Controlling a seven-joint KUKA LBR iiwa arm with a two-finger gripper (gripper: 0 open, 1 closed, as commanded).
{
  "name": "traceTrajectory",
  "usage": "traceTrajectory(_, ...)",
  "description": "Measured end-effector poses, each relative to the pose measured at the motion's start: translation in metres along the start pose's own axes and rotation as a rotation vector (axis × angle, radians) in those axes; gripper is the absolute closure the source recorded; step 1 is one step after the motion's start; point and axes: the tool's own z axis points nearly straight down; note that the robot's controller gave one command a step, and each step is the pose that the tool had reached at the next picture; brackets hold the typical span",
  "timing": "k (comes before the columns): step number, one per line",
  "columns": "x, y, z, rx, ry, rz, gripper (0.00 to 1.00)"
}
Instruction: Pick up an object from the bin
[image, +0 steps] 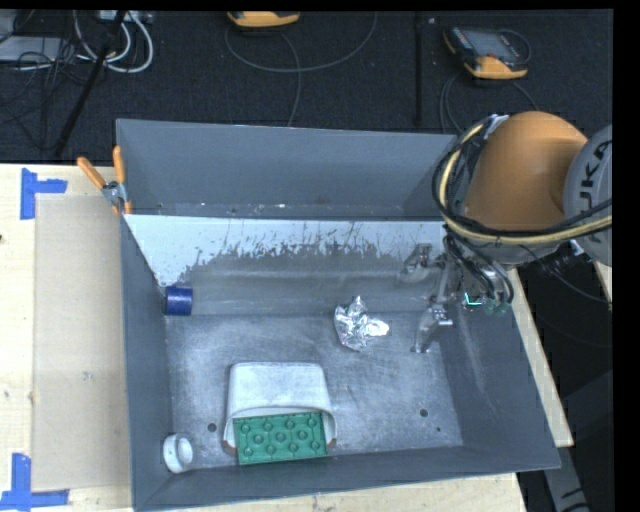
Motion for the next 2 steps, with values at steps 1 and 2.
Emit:
traceTrajectory(1,-0.0175,0.0217,0.1165,0.0,-0.004,-0.207,0.0)
traceTrajectory(2,-0.0193,0.0216,0.1123,0.001,-0.011,-0.207,1.0)
